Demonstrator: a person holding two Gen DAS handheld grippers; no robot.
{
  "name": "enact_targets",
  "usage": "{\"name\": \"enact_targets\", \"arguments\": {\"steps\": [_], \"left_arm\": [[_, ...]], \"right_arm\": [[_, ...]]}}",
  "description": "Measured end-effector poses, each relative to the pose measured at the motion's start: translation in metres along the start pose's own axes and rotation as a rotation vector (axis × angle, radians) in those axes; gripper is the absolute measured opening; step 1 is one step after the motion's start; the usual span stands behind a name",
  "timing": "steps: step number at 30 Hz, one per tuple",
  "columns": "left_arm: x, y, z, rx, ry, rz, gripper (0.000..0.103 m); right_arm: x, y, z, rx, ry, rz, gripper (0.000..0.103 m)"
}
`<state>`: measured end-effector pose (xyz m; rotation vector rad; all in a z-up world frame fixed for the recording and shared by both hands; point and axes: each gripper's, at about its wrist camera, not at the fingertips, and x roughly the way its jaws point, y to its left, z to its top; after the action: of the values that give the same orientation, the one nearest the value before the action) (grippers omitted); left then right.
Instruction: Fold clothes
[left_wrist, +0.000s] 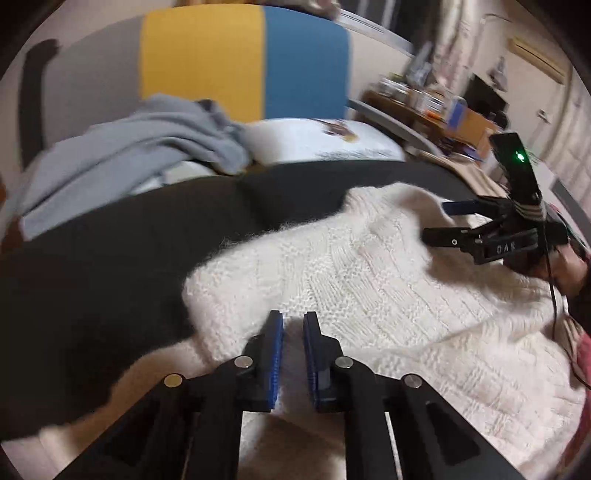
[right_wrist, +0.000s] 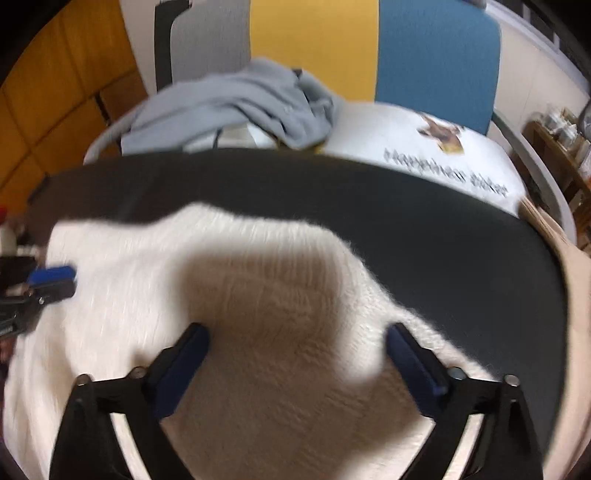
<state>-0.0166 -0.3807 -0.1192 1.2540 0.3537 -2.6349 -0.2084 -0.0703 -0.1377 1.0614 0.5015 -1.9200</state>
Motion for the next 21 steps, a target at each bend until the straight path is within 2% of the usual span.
{"name": "enact_targets", "arguments": {"steps": [7,10,12,15,16,17,20,21], "left_arm": [[0.006,0.092,0.009,-0.049,-0.030,0.146,0.013],[-0.005,0.117,-0.002,-0.030,-0.048,0.143,0.013],[-0.012,0.134,-0.005,-0.085,-0.039,0.091,0.013],[-0.025,0.134,-0.004,-0.158,-0.007,0.084,0.015],[-0.033,0.129,-0.005,-0.164,-0.011,0.090,0.018],[-0.046,0.121,-0.007,-0.150,-0.025,0.107,0.028],[-0.081,0.100,-0.016,-0.120,-0.056,0.141,0.028],[-0.100,0.092,-0.026,-0.129,-0.078,0.119,0.028]], "right_arm": [[0.043,0.058,0.065,-0.019,-0.077,0.036,0.103],[0.053,0.086,0.078,-0.072,-0.081,0.055,0.103],[0.058,0.094,0.082,-0.114,-0.078,0.051,0.103],[0.053,0.094,0.081,-0.124,-0.078,0.057,0.103],[0.046,0.092,0.079,-0.129,-0.079,0.043,0.103],[0.039,0.090,0.077,-0.134,-0.080,0.030,0.103],[0.015,0.084,0.069,-0.146,-0.089,0.001,0.103],[-0.001,0.080,0.061,-0.137,-0.102,0.019,0.103]]}}
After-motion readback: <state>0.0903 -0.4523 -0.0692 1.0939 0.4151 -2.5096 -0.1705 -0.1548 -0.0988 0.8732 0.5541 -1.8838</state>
